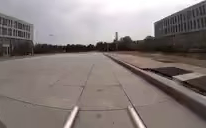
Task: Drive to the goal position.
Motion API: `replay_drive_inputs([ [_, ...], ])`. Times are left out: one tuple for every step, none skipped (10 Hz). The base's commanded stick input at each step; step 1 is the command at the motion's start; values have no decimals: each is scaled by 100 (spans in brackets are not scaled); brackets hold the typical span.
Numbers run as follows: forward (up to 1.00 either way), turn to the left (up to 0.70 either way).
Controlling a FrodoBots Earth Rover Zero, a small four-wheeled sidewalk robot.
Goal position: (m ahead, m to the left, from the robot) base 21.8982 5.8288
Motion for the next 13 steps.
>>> replay_drive_inputs([
  [68,-34],
  [68,-30],
  [68,0],
  [68,0],
  [68,0],
  [68,0],
  [68,0],
  [68,0],
  [68,0],
  [68,0],
  [68,0],
  [68,0],
  [68,0],
])
